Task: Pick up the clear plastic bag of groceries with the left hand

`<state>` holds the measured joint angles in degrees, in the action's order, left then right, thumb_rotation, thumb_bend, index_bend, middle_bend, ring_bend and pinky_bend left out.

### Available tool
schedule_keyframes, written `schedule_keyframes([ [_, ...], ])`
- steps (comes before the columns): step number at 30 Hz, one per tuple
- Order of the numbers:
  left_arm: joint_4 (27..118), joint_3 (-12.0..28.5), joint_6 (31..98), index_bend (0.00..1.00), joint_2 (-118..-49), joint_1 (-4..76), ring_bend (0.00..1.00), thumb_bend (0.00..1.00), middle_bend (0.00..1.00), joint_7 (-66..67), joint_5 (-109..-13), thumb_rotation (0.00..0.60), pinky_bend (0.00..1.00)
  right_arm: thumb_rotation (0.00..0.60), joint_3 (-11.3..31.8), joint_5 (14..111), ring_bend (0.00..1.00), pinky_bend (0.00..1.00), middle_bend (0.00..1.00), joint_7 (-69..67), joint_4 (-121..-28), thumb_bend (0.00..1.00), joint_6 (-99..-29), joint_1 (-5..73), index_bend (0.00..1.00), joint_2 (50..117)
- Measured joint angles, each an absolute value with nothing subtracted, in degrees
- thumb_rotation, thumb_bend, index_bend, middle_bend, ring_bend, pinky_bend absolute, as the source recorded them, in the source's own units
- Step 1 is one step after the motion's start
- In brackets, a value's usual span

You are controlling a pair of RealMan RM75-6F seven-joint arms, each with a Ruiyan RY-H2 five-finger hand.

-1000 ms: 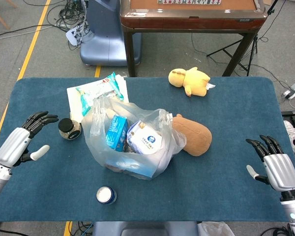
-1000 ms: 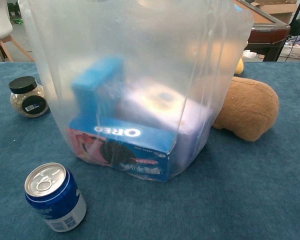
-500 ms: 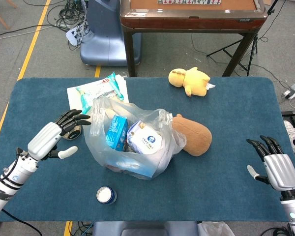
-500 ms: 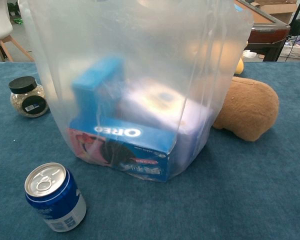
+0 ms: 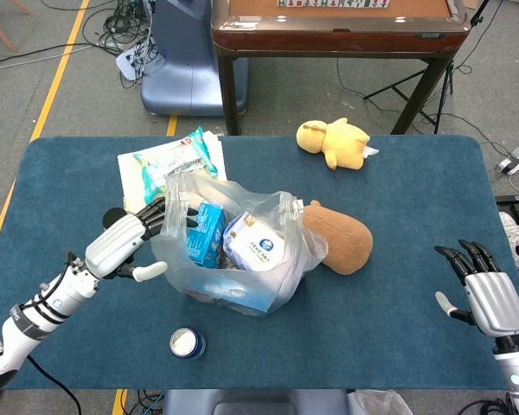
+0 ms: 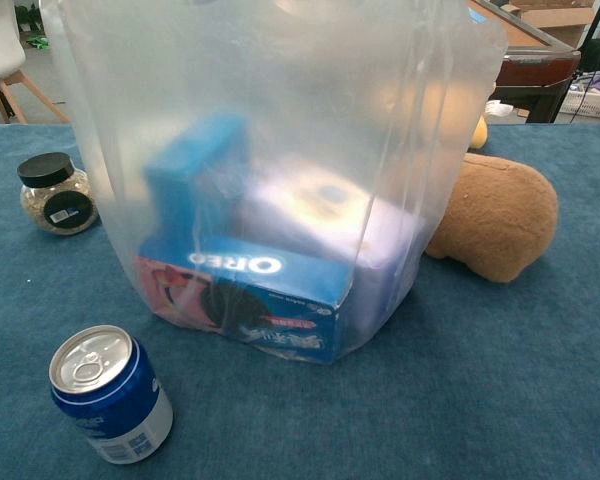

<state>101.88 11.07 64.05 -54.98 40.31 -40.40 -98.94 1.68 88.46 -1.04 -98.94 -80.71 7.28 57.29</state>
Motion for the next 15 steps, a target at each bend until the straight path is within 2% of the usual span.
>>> schedule_keyframes([
  [15,101.7,10.8,58.7,0.22,-59.0,47.0,0.05,0.13,0.13,-40.1,-97.4,0.04,0.0,0.6,1.4,88.4,0.07,0.1,0.22,-1.8,-98.3,0.32,-81.1,6.8,0.17,57.4],
])
